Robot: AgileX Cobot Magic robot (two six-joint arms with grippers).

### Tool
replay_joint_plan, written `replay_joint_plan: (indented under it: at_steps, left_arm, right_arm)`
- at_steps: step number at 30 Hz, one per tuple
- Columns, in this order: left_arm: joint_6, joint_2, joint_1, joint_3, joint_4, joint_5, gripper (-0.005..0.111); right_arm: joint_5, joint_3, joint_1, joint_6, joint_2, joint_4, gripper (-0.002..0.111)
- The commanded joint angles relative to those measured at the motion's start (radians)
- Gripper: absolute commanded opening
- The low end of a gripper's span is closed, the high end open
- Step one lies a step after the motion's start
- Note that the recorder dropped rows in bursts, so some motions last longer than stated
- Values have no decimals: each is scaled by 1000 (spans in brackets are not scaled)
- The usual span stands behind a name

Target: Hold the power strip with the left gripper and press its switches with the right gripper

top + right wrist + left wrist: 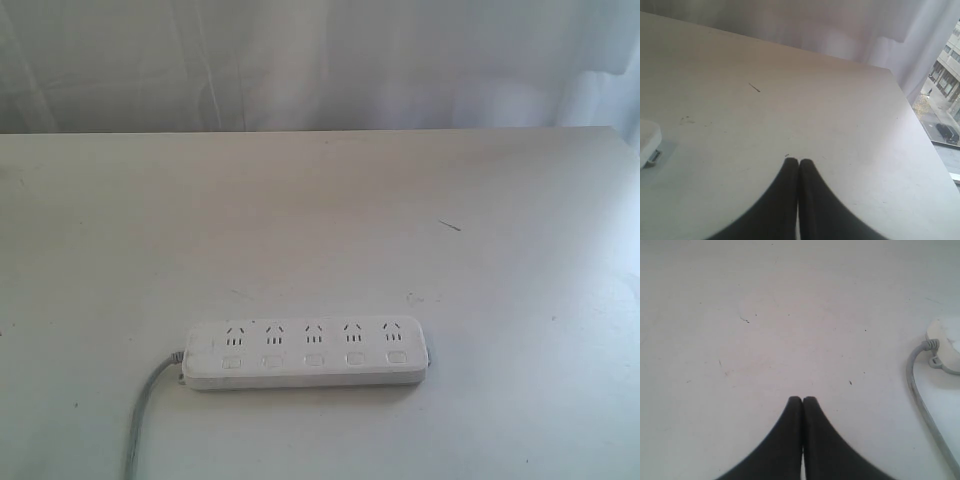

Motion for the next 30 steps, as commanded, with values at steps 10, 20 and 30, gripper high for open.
replay_joint_plan:
  at_steps: [10,20,30]
  left_arm:
    - [2,-5,-6,8,-11,43,0]
    - [2,-5,-6,8,-11,43,0]
    - [2,-5,-6,8,-11,43,0]
  right_arm:
    - [26,6,-6,71,-5,-3,0]
    - [24,6,-6,225,-5,-5,0]
    - [26,6,-6,225,-5,-5,0]
